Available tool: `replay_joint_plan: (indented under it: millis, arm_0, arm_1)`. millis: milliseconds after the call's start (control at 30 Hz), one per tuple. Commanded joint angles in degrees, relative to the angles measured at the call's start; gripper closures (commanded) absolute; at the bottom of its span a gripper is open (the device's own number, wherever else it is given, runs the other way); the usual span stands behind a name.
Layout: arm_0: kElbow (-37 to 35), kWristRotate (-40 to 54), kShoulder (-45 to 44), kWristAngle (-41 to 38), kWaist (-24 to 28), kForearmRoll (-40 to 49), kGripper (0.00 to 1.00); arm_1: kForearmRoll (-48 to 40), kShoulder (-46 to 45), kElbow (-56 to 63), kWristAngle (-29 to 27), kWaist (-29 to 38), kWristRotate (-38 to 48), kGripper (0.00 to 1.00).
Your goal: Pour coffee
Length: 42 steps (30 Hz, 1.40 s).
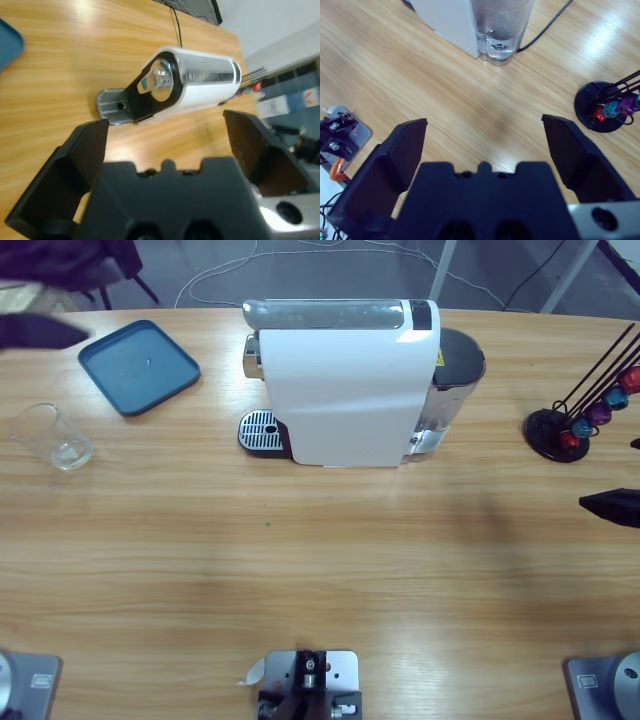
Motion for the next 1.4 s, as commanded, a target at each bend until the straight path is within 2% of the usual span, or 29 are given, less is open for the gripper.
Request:
replay_joint_plan:
  millis: [33,133,200,367,433,533,567,633,667,733,767,833,867,900,933,1400]
  arm_0:
    - [-8.8,-11.2,20.2,-17.9,5.9,-2.8,0.006]
    - [-11.5,-11.2,23.2,-19.8,5.9,-3.0,0.019]
    - [-12.3,-11.2,24.6,-21.1,5.9,-4.1,0.107]
    - [-13.7,-9.8,27.8,-24.4,6.3,-4.8,0.117]
    - [-14.1,-9.0,28.6,-27.1,6.2,-5.0,0.182]
    - [-13.7,-7.9,28.2,-27.3,6.2,-5.0,0.185]
    - [-13.7,-7.8,28.1,-27.3,6.2,-5.0,0.249]
    - [-14.2,-7.8,27.9,-27.3,6.2,-5.0,0.56]
    - [-14.3,-7.7,28.0,-27.3,6.2,-5.0,0.638]
    - [-14.3,-7.7,28.2,-27.7,6.1,-5.4,0.687]
    - [-14.3,-7.7,28.3,-27.7,6.1,-5.5,0.769]
    - [-14.3,-7.8,28.6,-27.3,5.9,-5.6,0.856]
    - [-14.3,-7.8,28.8,-27.2,5.7,-5.8,0.861]
    - [-14.2,-7.7,28.9,-26.8,5.3,-5.8,0.963]
    - [-14.0,-7.6,28.8,-26.3,5.0,-5.8,1.0]
    - [-15.1,-5.2,24.9,-26.2,1.5,-8.1,1.0]
  arm_1:
    - [-0.3,-1.8,2.0,-1.2,2.7,0.6,0.0]
    - [-0.5,-1.1,2.1,-1.2,2.7,0.6,0.0]
    - [-0.6,-1.1,2.1,-1.4,2.7,0.6,0.0]
    - [-0.6,-1.0,2.2,-1.8,2.7,0.6,0.0]
    - [-0.6,-0.7,2.2,-1.8,2.7,0.6,0.0]
    - [-1.1,0.1,2.5,-2.0,2.7,0.6,0.0]
    - [-1.1,0.2,2.5,-2.0,2.7,0.6,0.0]
    - [-1.1,0.1,2.5,-2.2,2.7,0.6,0.0]
    - [-1.1,0.0,2.5,-2.2,2.7,0.6,0.0]
    - [-1.2,0.0,2.6,-2.7,2.7,0.6,0.0]
    - [-1.2,0.0,2.7,-2.8,2.7,0.6,0.0]
    - [-1.3,0.0,2.7,-2.9,2.7,0.6,0.0]
    - [-1.3,0.0,2.8,-3.0,2.7,0.6,0.0]
    - [-1.3,0.1,2.8,-3.0,2.7,0.6,0.0]
    - [-1.7,0.2,2.9,-3.0,2.7,0.6,0.0]
    - [-2.1,1.3,3.1,-3.0,3.5,0.5,0.0]
